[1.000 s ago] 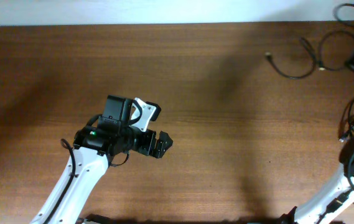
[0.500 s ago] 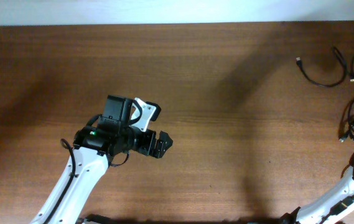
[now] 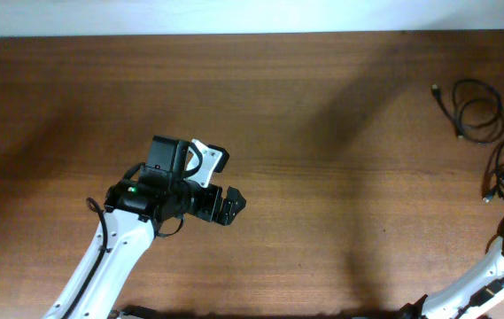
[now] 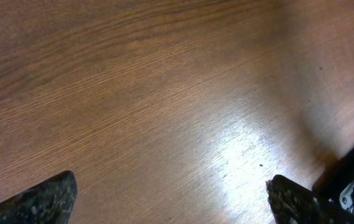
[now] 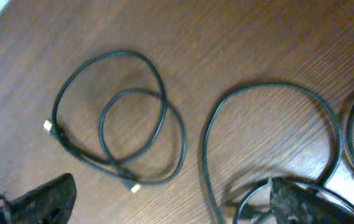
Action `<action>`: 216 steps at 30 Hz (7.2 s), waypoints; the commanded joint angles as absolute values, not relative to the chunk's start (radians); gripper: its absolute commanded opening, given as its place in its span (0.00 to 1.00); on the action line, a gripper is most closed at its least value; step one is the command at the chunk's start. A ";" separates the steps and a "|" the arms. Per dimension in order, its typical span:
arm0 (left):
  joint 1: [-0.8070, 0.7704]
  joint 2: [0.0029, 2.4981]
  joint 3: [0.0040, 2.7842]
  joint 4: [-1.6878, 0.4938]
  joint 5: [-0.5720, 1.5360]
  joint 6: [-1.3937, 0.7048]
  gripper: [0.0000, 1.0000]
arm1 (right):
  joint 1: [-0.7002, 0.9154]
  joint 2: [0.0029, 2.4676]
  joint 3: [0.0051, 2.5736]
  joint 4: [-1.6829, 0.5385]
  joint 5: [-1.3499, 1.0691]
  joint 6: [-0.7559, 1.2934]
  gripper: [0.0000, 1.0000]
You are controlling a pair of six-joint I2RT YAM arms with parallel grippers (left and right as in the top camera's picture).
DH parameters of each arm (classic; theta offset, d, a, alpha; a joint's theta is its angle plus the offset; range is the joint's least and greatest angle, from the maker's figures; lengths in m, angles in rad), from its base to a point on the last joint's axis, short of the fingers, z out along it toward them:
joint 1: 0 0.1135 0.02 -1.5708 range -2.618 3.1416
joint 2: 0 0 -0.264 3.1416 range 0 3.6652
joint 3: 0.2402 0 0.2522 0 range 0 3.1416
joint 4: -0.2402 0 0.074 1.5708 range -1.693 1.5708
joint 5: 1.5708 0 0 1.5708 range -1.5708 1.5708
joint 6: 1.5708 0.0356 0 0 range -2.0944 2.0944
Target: Untangle cables
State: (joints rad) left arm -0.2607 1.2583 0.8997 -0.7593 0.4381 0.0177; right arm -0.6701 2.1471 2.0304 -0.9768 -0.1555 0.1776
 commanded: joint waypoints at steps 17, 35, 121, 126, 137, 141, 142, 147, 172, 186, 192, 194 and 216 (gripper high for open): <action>-0.259 1.245 0.917 -0.760 0.449 0.012 0.99 | -0.387 2.149 2.049 -1.417 -0.538 -0.182 0.99; -0.259 1.245 0.917 -0.760 0.448 0.012 0.99 | 0.237 2.150 1.984 -1.357 -0.235 -0.155 0.99; -0.261 0.996 0.643 -0.582 0.291 0.031 0.99 | 0.268 2.150 1.984 -1.251 -0.208 -0.044 0.98; -0.261 0.854 0.492 -0.474 0.292 0.043 0.99 | 0.268 2.150 1.984 -1.251 -0.208 -0.044 0.99; -0.262 0.522 0.251 -0.335 0.291 0.173 0.99 | 0.268 2.150 1.984 -1.251 -0.208 -0.044 0.99; -0.261 0.438 0.133 -0.162 0.290 0.220 0.99 | 0.268 2.150 1.984 -1.251 -0.208 -0.044 0.99; -0.261 0.422 0.101 -0.115 0.290 0.220 0.99 | 0.268 2.150 1.984 -1.251 -0.208 -0.044 0.99; -0.253 0.328 0.010 -0.015 0.294 0.219 0.99 | 0.268 2.150 1.984 -1.251 -0.208 -0.044 0.99; -0.013 0.045 0.010 -0.060 0.291 0.219 0.99 | 0.268 2.150 1.984 -1.251 -0.208 -0.044 0.99; 0.029 0.004 0.010 -0.061 0.272 0.219 0.99 | 0.268 2.150 1.984 -1.251 -0.208 -0.044 0.99; 0.029 0.004 0.010 -0.061 0.272 0.219 0.99 | 0.268 2.150 1.984 -1.251 -0.208 -0.044 0.99; 0.029 0.004 0.010 -0.061 0.272 0.219 0.99 | 0.268 2.150 1.984 -1.251 -0.208 -0.044 0.99; 0.029 0.005 0.010 -0.061 0.272 0.219 0.99 | 0.268 2.150 1.984 -1.251 -0.208 -0.044 0.99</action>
State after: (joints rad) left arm 0.0223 0.0147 0.0113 -0.0509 0.2863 0.2028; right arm 0.2676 2.1471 1.9923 -1.2514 -0.2134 -0.0509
